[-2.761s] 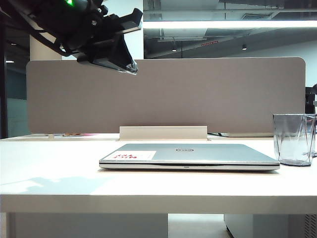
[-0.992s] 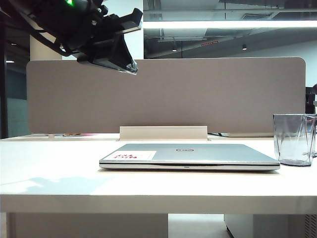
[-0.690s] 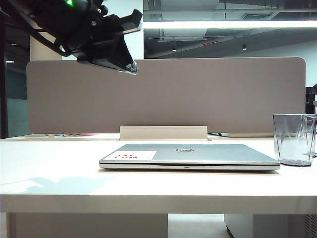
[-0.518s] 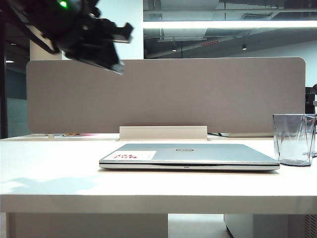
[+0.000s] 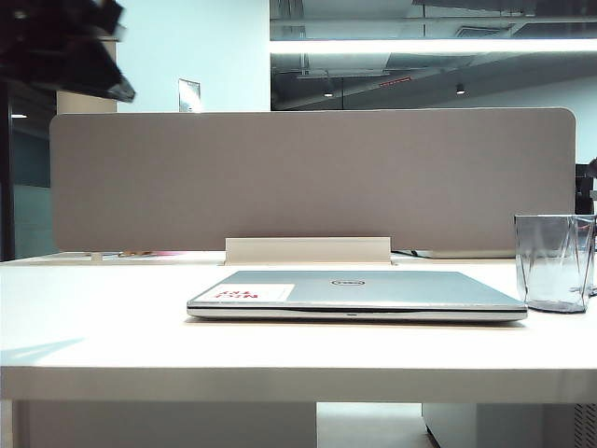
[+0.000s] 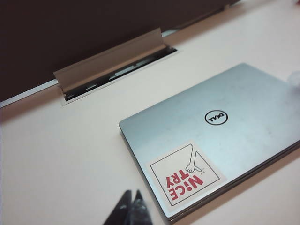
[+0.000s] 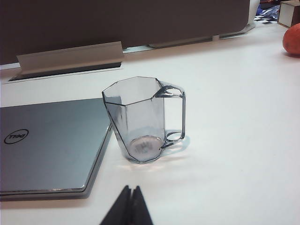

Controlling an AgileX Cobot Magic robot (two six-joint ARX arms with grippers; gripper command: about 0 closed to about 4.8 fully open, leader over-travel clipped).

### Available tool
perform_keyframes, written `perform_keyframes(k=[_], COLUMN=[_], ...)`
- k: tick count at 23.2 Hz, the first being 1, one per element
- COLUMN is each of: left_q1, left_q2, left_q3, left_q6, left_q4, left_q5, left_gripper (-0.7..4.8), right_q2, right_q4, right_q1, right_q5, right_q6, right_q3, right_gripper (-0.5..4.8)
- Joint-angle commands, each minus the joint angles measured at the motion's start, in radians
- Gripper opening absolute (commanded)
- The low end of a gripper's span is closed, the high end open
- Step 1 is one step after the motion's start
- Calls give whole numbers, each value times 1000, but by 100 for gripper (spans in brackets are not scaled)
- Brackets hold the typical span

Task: Pick up the water cup and place it on the right side of the laptop.

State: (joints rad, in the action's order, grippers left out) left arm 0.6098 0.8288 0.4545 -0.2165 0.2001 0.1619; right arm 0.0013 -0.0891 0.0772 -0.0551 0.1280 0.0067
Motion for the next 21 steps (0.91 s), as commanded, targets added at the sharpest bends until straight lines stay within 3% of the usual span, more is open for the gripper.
perform_keyframes(k=[1, 4, 9, 17, 21], left_q1=[-44, -65, -105, -323, -401], left_q2=[-49, -90, -180, -402, -502], left_q3=[-52, -103, -208, -309, -309], left_q6=[89, 151, 154, 154, 209], left_q4=[34, 34, 93, 53, -23], left_q5=[-54, -53, -49, -54, -54], left_gripper=[-6, -6, -6, -6, -6], right_q2=[-2, -2, -2, -2, -2], right_q4=[10, 10, 10, 10, 10], right_q1=[0, 0, 0, 0, 0], right_q5=[5, 5, 5, 5, 5], right_q6=[3, 3, 3, 3, 3], right_q3=[-6, -6, -6, -6, -6], right_gripper=[-4, -4, -5, -4, -4])
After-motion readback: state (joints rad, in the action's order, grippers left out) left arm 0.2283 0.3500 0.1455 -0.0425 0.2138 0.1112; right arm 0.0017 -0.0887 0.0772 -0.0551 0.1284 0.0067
